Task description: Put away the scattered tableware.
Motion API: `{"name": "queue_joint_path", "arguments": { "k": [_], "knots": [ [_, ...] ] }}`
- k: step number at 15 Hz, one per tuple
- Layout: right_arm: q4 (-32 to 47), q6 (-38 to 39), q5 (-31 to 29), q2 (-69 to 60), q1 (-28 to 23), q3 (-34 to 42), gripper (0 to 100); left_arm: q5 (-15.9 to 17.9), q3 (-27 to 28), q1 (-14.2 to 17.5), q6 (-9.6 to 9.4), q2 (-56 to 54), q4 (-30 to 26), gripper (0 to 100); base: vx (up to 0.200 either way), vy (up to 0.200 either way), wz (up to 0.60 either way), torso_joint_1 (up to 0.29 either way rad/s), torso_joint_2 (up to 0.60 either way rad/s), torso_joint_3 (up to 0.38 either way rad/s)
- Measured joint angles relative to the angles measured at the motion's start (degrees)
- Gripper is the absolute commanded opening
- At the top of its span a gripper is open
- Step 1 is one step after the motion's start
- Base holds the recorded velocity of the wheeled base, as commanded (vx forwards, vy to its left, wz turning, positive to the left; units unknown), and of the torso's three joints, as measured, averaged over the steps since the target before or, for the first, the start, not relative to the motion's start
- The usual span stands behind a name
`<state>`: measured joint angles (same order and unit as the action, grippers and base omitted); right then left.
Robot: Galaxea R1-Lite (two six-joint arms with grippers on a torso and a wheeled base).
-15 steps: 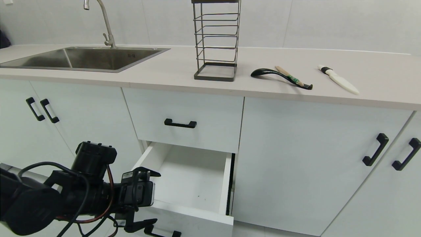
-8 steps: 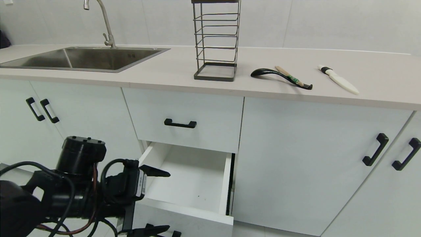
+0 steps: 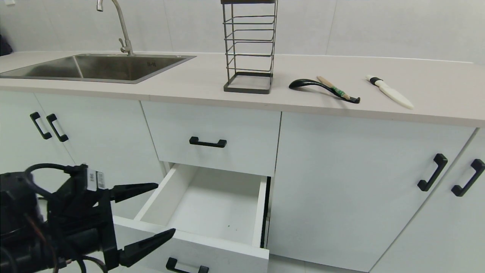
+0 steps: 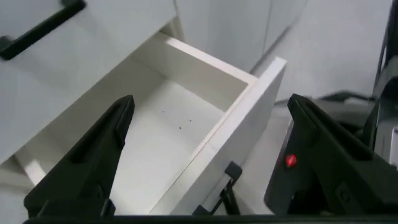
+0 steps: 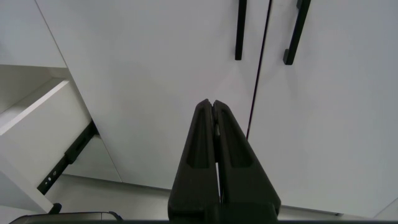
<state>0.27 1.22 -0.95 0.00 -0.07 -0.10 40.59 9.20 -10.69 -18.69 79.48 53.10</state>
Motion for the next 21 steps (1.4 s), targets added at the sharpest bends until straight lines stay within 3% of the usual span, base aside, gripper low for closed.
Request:
{"name": "queue_joint_path", "arguments": {
  "k": [2,7,10,13,15,21],
  "knots": [
    [0.0,0.0,0.0,0.0,0.0,0.0,0,-2.5,-5.4,4.2,2.63,-1.7,6.2,100,0.000,0.000,0.00,0.000,0.00,0.000],
    [0.0,0.0,0.0,0.0,0.0,0.0,0,-7.4,-8.9,10.0,3.61,-12.7,5.9,100,0.000,0.000,0.00,0.000,0.00,0.000],
    [0.0,0.0,0.0,0.0,0.0,0.0,0,-9.3,-9.1,10.8,4.88,-20.2,1.9,100,0.000,0.000,0.00,0.000,0.00,0.000],
    [0.0,0.0,0.0,0.0,0.0,0.0,0,-11.4,-9.2,11.1,9.30,-27.2,-2.2,100,0.000,0.000,0.00,0.000,0.00,0.000],
    [0.0,0.0,0.0,0.0,0.0,0.0,0,-12.4,-9.2,11.1,11.17,-32.7,-4.7,100,0.000,0.000,0.00,0.000,0.00,0.000],
    [0.0,0.0,0.0,0.0,0.0,0.0,0,-14.8,-9.2,11.1,12.04,-53.0,-20.6,100,0.000,0.000,0.00,0.000,0.00,0.000]
  ]
}}
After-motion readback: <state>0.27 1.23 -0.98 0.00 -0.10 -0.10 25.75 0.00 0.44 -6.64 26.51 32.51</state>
